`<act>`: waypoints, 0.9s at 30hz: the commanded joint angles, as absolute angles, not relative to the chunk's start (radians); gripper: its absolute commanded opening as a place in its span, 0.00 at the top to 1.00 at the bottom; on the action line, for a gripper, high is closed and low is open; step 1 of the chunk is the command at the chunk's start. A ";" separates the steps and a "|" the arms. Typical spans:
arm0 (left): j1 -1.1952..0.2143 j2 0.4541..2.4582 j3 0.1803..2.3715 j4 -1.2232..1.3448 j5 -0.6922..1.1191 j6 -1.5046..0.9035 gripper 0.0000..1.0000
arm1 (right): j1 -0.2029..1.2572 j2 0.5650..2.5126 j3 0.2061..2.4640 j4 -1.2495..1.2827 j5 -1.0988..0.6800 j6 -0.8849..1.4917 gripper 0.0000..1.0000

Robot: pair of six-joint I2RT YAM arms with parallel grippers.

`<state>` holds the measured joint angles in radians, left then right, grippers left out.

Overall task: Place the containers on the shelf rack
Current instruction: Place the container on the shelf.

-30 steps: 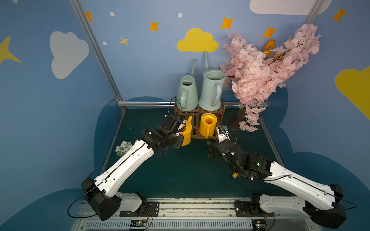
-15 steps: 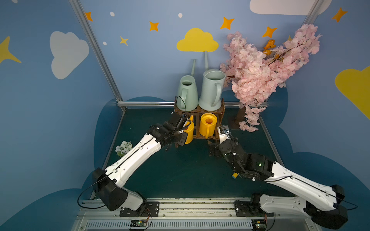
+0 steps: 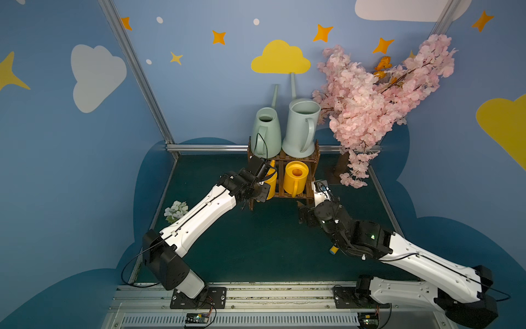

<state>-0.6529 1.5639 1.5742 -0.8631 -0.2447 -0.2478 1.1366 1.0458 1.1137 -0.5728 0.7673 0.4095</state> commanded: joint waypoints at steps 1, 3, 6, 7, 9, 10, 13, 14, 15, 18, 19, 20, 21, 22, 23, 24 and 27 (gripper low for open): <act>-0.655 1.587 1.615 -0.849 -0.268 -0.275 0.97 | 1.134 1.019 1.098 -0.553 0.789 0.404 0.02; -0.653 1.605 1.628 -0.858 -0.262 -0.287 0.97 | 1.131 1.014 1.093 -0.554 0.790 0.406 0.03; -0.655 1.627 1.652 -0.867 -0.256 -0.300 0.96 | 1.132 1.008 1.087 -0.554 0.790 0.407 0.03; -0.655 1.635 1.658 -0.869 -0.256 -0.303 0.96 | 1.131 1.007 1.085 -0.554 0.790 0.407 0.03; -0.655 1.646 1.669 -0.873 -0.260 -0.313 0.96 | 1.129 1.003 1.081 -0.555 0.792 0.407 0.03; -0.655 1.651 1.674 -0.872 -0.262 -0.318 0.95 | 1.128 1.002 1.080 -0.554 0.792 0.408 0.03; -0.655 1.671 1.684 -0.876 -0.252 -0.336 0.93 | 1.126 1.002 1.078 -0.554 0.790 0.407 0.03; -0.655 1.677 1.688 -0.879 -0.250 -0.345 0.92 | 1.125 1.002 1.078 -0.554 0.790 0.407 0.03; -0.656 1.685 1.692 -0.881 -0.246 -0.349 0.91 | 1.124 1.002 1.078 -0.554 0.789 0.407 0.03; -0.656 1.705 1.707 -0.888 -0.250 -0.356 0.87 | 1.121 1.000 1.075 -0.554 0.787 0.408 0.03; -0.655 1.712 1.713 -0.892 -0.248 -0.357 0.86 | 1.121 1.000 1.074 -0.554 0.786 0.408 0.03; -0.655 1.718 1.716 -0.896 -0.245 -0.360 0.84 | 1.120 0.999 1.072 -0.554 0.786 0.408 0.03; -0.655 1.724 1.720 -0.897 -0.240 -0.364 0.84 | 1.118 0.999 1.070 -0.552 0.786 0.409 0.03; -0.655 1.730 1.724 -0.900 -0.235 -0.369 0.82 | 1.117 0.997 1.069 -0.552 0.786 0.410 0.03; -0.655 1.733 1.727 -0.901 -0.232 -0.373 0.81 | 1.116 0.998 1.068 -0.552 0.786 0.410 0.03; -0.655 1.739 1.731 -0.904 -0.228 -0.375 0.80 | 1.115 0.996 1.067 -0.552 0.786 0.410 0.03; -0.655 1.748 1.741 -0.914 -0.218 -0.385 0.71 | 1.113 0.993 1.062 -0.552 0.785 0.410 0.03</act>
<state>-0.6537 1.7252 1.7229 -0.8738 -0.2424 -0.3626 1.1179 1.0142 1.0740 -0.5690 0.7704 0.4099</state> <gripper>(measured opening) 0.276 0.974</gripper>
